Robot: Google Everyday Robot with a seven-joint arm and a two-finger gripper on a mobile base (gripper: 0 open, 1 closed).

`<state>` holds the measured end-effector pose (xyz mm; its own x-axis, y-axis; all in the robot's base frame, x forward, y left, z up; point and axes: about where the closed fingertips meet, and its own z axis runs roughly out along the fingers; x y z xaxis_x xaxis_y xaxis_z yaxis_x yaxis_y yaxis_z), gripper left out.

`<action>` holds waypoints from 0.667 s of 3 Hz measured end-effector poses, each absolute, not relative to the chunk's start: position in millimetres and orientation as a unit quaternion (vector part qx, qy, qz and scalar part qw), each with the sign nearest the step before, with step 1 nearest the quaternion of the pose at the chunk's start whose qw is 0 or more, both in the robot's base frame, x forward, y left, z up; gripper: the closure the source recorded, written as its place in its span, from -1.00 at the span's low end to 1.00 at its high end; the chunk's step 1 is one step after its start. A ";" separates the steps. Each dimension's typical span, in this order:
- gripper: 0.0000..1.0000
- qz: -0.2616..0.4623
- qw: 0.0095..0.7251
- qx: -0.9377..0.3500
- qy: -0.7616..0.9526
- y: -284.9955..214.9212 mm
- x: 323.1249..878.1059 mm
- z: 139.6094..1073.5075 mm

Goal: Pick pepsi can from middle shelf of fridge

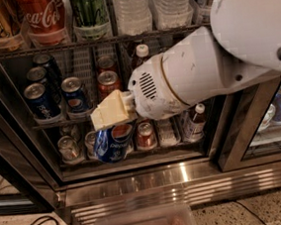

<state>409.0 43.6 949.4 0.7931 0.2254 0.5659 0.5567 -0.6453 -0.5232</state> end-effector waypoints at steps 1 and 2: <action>1.00 -0.234 0.355 -0.875 -0.232 42.0 406.7 952.9; 1.00 -0.234 0.360 -0.871 -0.239 28.6 405.4 950.0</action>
Offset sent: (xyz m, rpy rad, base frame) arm -0.0016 -0.0368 -0.0070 0.0172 -0.0241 0.0501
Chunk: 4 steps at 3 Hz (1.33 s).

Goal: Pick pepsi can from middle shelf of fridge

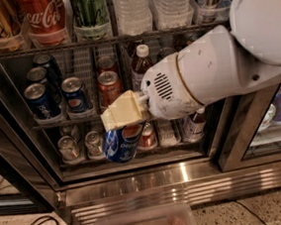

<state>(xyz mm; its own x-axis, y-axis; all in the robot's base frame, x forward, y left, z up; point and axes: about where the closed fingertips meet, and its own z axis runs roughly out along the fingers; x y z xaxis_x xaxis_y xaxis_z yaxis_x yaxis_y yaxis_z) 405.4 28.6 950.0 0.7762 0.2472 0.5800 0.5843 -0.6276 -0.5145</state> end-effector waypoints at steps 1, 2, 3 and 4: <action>1.00 -0.232 0.371 -0.865 -0.246 13.0 403.0 945.2; 1.00 -0.226 0.363 -0.865 -0.262 3.0 399.0 940.9; 1.00 -0.224 0.346 -0.870 -0.269 -7.6 396.6 932.4; 1.00 -0.228 0.330 -0.872 -0.280 -14.7 412.6 915.2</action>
Offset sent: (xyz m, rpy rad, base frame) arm -0.0080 -0.0425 -0.0193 -0.0353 -0.0005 0.0792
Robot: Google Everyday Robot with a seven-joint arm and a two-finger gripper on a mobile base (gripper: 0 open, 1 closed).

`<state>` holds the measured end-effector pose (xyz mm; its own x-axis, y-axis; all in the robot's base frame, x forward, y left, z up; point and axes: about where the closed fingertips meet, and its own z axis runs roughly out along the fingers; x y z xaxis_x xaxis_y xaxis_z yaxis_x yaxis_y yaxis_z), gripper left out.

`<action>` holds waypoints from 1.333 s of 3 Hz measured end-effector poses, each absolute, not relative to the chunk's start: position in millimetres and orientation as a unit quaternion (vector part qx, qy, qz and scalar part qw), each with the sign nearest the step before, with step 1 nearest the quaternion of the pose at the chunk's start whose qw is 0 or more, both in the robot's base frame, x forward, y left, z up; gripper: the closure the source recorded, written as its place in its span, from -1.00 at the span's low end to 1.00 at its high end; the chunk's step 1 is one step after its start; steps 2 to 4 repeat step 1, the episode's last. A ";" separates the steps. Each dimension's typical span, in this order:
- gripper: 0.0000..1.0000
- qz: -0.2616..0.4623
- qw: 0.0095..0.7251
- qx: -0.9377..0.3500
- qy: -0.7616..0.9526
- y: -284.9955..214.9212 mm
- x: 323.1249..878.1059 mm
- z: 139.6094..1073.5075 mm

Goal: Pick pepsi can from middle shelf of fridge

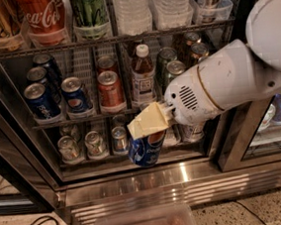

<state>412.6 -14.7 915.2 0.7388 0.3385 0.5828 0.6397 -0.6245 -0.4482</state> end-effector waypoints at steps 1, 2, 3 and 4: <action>1.00 -0.228 0.330 -0.872 -0.280 -14.7 412.6 915.2; 1.00 -0.228 0.330 -0.872 -0.280 -14.7 412.6 915.2; 1.00 -0.228 0.330 -0.872 -0.280 -14.7 412.6 915.2; 1.00 -0.228 0.330 -0.872 -0.280 -14.7 412.6 915.2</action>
Offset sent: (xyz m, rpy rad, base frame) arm 0.0000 0.0000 0.0000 0.0000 0.0000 0.0000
